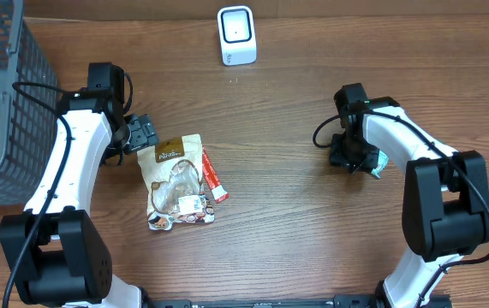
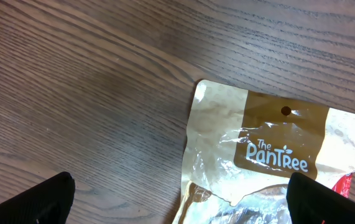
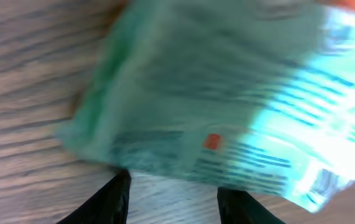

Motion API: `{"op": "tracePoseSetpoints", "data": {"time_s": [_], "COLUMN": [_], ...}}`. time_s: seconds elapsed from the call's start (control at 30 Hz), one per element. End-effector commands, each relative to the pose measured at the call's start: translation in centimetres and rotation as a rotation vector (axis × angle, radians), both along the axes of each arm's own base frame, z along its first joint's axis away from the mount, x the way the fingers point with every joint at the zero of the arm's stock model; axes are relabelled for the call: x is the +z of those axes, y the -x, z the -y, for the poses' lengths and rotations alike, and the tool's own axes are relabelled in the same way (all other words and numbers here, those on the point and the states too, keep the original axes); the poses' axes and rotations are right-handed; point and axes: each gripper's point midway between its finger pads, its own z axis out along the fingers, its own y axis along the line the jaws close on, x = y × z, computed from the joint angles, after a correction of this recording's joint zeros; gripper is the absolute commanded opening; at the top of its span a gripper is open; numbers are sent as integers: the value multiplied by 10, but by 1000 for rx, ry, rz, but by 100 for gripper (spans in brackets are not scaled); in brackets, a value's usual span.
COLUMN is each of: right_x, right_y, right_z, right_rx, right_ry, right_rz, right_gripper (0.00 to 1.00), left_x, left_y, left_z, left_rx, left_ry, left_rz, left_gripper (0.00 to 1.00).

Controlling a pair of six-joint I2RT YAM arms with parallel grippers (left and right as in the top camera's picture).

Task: Scan the item barcode
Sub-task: 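Carry the wipes pack right and set it down near the jar, then move the right gripper to the red snack stick and grasp it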

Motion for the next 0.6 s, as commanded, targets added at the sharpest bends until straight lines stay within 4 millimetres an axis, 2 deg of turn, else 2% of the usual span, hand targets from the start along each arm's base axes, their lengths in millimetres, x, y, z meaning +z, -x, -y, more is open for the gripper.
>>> {"op": "tracePoseSetpoints", "data": {"time_s": [0.0, 0.1, 0.3, 0.57], "right_x": [2, 4, 11, 20], "right_y": [-2, -3, 0, 22], "right_z": [-34, -61, -138, -238], "right_rx": [77, 113, 269, 491], "right_ry": [-160, -250, -408, -478], "right_rz": [2, 14, 64, 169], "right_gripper": [46, 46, 41, 38], "left_x": [7, 7, 7, 7], "left_y": [-2, -2, -2, -2], "left_z": [-3, -3, -3, -3], "left_rx": [-3, -3, -3, -3], "left_ry": [-15, -15, -15, -15], "left_rz": [20, 20, 20, 21], "left_gripper": [100, 100, 100, 100]}}
